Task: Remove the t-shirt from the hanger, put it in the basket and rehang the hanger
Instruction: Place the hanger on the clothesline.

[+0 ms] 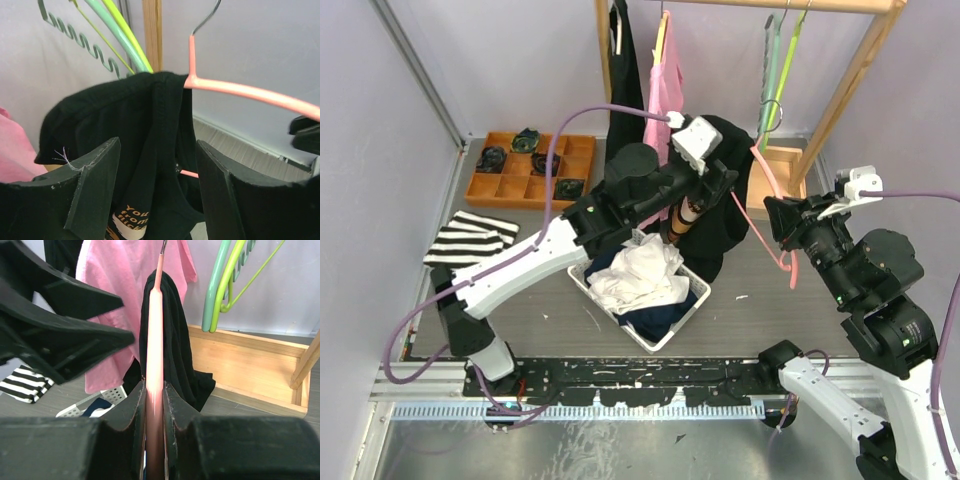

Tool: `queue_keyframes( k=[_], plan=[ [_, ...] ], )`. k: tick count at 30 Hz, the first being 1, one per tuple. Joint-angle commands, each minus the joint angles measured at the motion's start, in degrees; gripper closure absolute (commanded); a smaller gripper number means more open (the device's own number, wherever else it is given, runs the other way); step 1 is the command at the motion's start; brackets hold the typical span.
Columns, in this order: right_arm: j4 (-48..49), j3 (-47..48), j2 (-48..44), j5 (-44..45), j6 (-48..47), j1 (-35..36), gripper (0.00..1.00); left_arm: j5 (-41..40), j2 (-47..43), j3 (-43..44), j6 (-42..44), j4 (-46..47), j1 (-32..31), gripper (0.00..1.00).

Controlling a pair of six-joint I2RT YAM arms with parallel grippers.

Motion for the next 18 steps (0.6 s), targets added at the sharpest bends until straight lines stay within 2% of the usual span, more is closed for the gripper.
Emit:
queue_keyframes(
  k=[1,5,9,13,18],
  plan=[
    [8.7,2.1,-0.8,-1.3,-0.9,-0.1,0.99,-2.0,3.8,1.5,2.5,2.7,-0.2,0.31],
    [8.0,2.7,-1.0,-1.5,-1.1,-0.1,0.99,-3.1,6.1,3.3,3.3,2.7,0.2,0.3],
    [7.9,2.8,-1.1,-1.8,-1.1,-0.1,0.99,-3.8,7.1,4.5,3.1,2.6,0.8,0.37],
    [7.8,2.6,-1.1,-1.7,-1.1,-0.1,0.99,-4.7,6.8,3.9,3.4,3.1,0.9,0.53],
    [7.8,2.5,-1.5,-1.7,-1.1,-0.1,0.99,-5.5,5.8,2.9,4.0,3.9,1.0,0.86]
  ],
)
